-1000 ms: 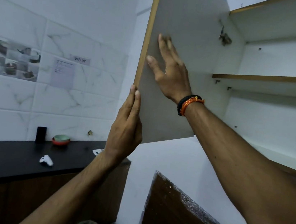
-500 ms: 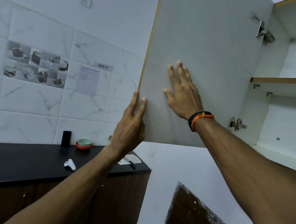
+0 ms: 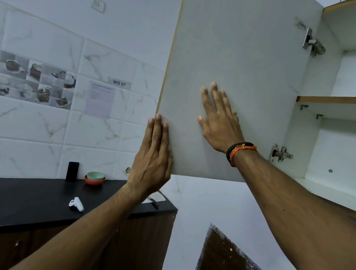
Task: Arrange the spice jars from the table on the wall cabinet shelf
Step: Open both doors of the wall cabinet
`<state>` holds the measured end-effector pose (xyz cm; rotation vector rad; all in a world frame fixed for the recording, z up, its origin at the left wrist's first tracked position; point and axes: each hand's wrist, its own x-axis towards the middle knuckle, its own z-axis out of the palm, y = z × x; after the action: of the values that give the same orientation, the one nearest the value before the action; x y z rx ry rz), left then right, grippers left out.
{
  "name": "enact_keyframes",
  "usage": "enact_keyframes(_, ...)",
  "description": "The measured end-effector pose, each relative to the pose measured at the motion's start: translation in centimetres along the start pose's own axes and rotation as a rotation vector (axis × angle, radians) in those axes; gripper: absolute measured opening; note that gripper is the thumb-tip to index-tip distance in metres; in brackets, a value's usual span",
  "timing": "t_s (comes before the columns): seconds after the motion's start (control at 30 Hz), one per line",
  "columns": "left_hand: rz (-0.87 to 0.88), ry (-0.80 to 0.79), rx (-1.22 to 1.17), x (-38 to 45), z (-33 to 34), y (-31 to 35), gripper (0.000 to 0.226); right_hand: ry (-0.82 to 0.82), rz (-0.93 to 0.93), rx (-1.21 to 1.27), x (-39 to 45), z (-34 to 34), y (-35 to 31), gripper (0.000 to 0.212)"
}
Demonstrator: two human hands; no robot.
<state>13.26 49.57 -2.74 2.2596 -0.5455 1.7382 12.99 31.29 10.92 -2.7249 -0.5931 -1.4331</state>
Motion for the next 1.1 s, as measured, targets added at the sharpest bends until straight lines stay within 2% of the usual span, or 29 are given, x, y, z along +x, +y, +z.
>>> enact_keyframes(0.13,-0.052,0.003,0.047,0.0,-0.2,1.5,0.072,-0.026,0.004,-0.001,-0.9,-0.9,1.2,0.076)
enact_keyframes(0.27,-0.037,-0.077,0.122,0.2,-0.6,4.5,0.078,-0.058,0.048,-0.041,-2.6,-1.9,3.3,0.075)
enact_keyframes(0.5,0.007,-0.182,0.049,0.9,0.8,11.6,0.077,-0.125,0.108,-0.313,-8.2,-6.3,10.3,0.064)
enact_keyframes(0.67,0.118,-0.285,-0.183,1.3,3.3,19.0,0.076,-0.149,0.28,-0.487,-13.2,-12.8,15.5,0.063)
enact_keyframes(0.93,0.188,-0.373,-0.798,2.3,4.6,33.2,0.073,-0.128,0.58,-0.692,-21.4,-24.1,20.7,0.063)
enact_keyframes(1.1,0.309,-0.396,-1.051,4.2,3.7,40.3,0.074,-0.141,0.597,-0.889,-24.1,-29.2,21.9,0.065)
